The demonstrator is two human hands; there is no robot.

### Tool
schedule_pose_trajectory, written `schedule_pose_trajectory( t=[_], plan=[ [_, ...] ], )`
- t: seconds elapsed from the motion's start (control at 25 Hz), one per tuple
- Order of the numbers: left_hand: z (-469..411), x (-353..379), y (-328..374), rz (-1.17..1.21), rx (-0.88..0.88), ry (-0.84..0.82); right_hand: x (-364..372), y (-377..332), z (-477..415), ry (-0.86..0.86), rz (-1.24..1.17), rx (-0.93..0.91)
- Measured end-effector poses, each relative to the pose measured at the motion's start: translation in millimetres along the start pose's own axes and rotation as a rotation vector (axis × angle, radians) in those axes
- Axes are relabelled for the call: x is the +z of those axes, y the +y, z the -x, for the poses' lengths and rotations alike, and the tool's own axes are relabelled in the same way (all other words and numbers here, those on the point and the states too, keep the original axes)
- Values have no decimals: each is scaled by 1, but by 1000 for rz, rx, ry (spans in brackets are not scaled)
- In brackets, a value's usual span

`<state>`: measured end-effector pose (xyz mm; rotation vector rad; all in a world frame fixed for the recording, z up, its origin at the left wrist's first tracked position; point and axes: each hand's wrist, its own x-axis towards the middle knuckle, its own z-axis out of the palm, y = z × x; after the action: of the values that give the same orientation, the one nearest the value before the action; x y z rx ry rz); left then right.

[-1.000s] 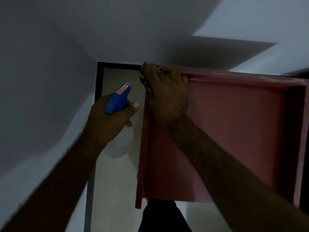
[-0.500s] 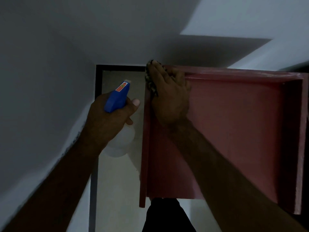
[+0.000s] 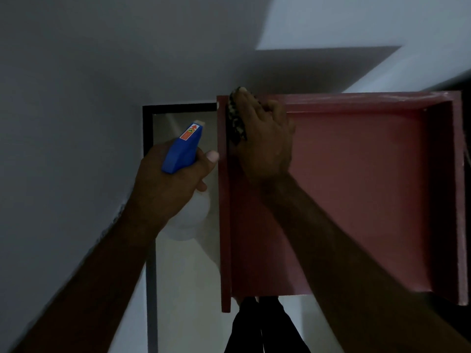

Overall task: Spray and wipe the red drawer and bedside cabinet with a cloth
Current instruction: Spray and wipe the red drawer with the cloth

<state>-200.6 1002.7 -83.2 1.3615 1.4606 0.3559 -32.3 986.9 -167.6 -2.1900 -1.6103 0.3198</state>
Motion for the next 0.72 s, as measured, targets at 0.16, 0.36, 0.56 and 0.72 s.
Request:
schedule_pose_trajectory(
  t=[0.16, 0.36, 0.56, 0.72],
  plan=[
    [5, 2, 13, -8, 39, -27, -12, 43, 8, 152, 70, 144],
    [17, 4, 35, -18, 111, -68, -9, 32, 9, 125, 9, 146],
    [28, 12, 48, -29, 85, -74, -25, 58, 9, 107, 72, 114],
    [33, 19, 55, -53, 86, -68, -34, 73, 9, 138, 79, 247]
  ],
)
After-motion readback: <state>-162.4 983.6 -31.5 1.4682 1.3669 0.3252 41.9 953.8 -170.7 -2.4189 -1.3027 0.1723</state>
